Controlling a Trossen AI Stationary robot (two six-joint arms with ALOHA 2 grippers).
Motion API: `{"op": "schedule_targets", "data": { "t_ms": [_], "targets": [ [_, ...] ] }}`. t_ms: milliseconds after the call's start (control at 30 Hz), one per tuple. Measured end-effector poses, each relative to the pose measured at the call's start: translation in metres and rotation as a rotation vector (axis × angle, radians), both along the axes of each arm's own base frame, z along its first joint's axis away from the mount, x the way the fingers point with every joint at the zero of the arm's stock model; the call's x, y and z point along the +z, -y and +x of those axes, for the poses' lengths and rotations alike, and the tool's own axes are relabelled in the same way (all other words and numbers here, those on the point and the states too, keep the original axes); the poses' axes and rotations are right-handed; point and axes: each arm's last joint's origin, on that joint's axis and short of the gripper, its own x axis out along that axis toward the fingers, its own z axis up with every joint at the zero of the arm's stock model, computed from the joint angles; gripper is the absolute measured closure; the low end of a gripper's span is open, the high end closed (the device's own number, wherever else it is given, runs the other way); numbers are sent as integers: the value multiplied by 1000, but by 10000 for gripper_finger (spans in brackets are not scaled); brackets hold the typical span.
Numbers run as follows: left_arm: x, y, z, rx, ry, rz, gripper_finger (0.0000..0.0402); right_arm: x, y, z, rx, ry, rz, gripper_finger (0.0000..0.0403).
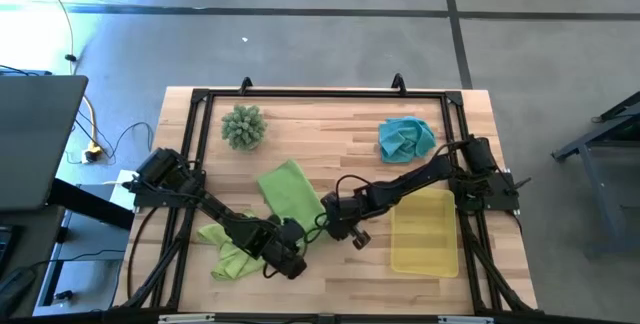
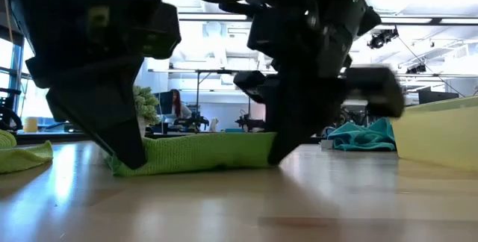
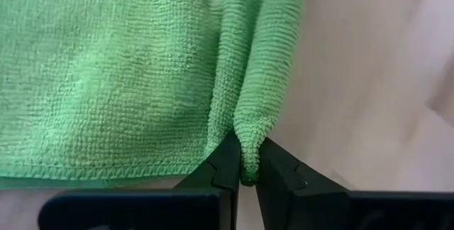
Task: Roll microfiber towels into tight, uniform cylinder then place into a basket
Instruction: Roll the green cloth
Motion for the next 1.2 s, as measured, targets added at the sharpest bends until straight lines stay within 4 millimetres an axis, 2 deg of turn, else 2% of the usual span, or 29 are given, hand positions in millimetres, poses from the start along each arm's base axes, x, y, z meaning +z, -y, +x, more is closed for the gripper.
{"op": "schedule_targets", "data": {
  "t_ms": [100, 333, 667, 900, 1033, 1200],
  "targets": [
    [2, 4, 4, -42, 34, -59, 378, 3, 5, 2, 3, -61, 126, 377],
    [3, 7, 8, -48, 56, -134, 378, 3, 23, 5, -46, -149, 354, 398],
    [8, 8, 6, 59, 49, -237, 378, -26, 33, 15, -109, -284, 627, 396],
    [6, 7, 4, 137, 11, -269, 378, -28, 39, 17, -142, -301, 679, 398],
    [5, 7, 4, 139, 6, -269, 378, -27, 39, 16, -144, -295, 656, 364],
    [5, 6, 3, 138, -11, -270, 378, -9, 44, 9, -128, -273, 588, 291]
  ]
}}
